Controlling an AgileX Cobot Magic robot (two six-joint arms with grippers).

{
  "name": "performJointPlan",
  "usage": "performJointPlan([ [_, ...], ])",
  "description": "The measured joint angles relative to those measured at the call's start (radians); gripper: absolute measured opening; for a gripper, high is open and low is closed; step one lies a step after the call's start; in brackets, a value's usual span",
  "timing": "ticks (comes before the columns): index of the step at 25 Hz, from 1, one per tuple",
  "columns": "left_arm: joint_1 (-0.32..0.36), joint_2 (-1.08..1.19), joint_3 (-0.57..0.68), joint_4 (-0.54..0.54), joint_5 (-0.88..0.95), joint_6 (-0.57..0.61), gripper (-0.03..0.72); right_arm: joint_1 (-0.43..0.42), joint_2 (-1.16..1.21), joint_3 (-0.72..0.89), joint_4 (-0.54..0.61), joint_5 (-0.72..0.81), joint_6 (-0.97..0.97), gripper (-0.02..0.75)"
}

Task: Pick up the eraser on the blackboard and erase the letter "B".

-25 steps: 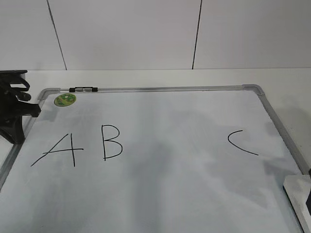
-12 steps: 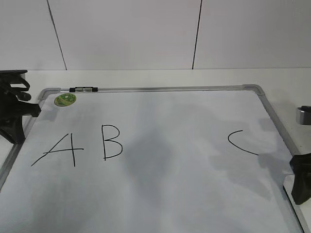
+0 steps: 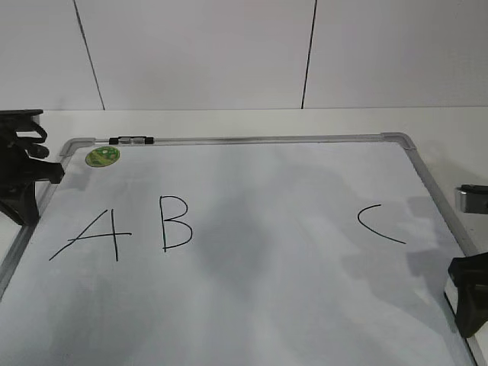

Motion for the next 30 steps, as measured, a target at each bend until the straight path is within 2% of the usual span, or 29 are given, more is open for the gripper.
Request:
performJointPlan([
  [15, 0.000, 0.000, 0.000, -0.002, -0.006, 0.000, 0.020, 0.000, 0.003, 0.000, 0.034, 0.006, 0.000, 0.661],
  [23, 0.000, 0.000, 0.000, -0.003, -0.010, 0.000, 0.020, 0.000, 0.003, 0.000, 0.030, 0.010, -0.006, 0.584],
  [30, 0.000, 0.000, 0.000, -0.003, -0.011, 0.000, 0.020, 0.000, 0.003, 0.000, 0.023, 0.010, -0.009, 0.568],
])
